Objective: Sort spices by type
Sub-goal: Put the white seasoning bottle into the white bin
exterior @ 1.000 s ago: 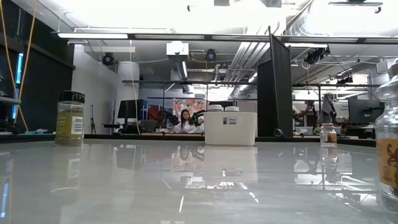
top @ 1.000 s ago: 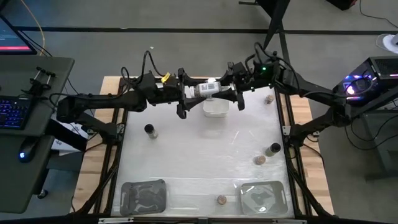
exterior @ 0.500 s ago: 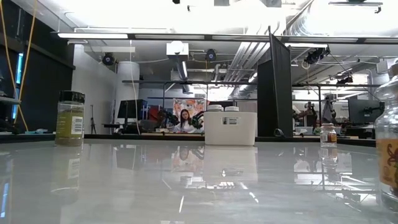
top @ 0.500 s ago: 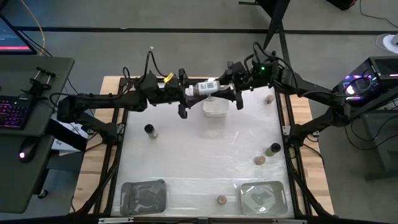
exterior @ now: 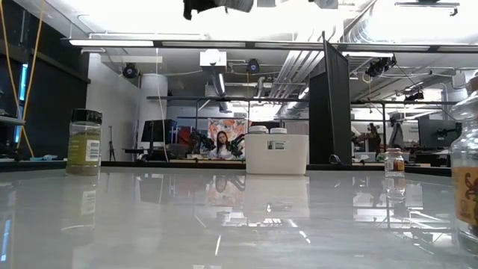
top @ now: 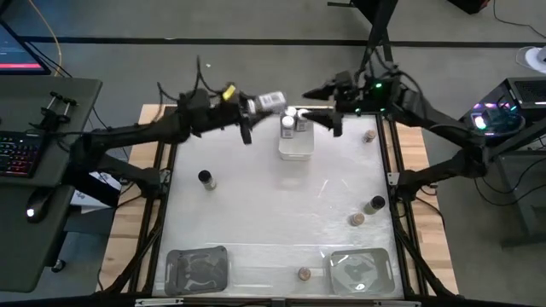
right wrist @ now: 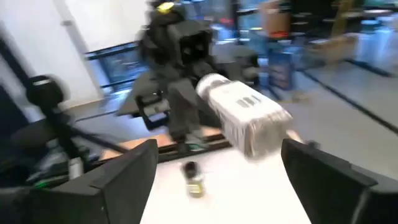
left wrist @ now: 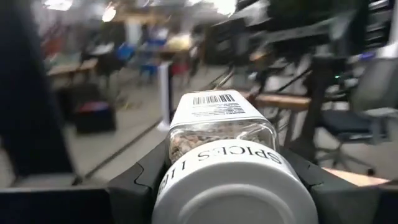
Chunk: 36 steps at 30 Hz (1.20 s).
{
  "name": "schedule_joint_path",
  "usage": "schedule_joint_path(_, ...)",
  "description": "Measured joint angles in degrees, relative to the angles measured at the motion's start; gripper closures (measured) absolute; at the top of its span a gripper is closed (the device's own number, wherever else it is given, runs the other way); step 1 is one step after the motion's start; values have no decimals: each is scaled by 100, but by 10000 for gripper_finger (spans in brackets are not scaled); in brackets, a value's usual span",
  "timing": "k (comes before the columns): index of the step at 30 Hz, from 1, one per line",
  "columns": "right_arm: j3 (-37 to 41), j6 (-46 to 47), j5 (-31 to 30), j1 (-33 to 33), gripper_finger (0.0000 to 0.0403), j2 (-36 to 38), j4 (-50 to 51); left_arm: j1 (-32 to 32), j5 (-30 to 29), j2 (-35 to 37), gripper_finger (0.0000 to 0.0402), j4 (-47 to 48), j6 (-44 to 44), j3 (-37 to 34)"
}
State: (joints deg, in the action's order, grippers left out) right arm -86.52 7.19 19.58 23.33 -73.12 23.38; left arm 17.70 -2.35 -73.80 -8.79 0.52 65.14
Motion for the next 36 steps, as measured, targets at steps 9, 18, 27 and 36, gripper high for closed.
schedule_joint_path(9, -7, 51, -881, 385, 61, 696, 580, 480, 669, -1756, 229, 3156, 449, 2719)
schedule_joint_path(18, -7, 157, -1034, 381, 60, 783, 995, 480, 715, -4167, 229, 5074, 1399, 5324)
schedule_joint_path(27, -4, 332, -1167, 379, 59, 778, 1508, 479, 599, -5198, 230, 5281, 1924, 5547)
schedule_joint_path(36, -3, 356, -1310, 371, 59, 778, 1544, 469, 111, -5635, 230, 5425, 2407, 5552)
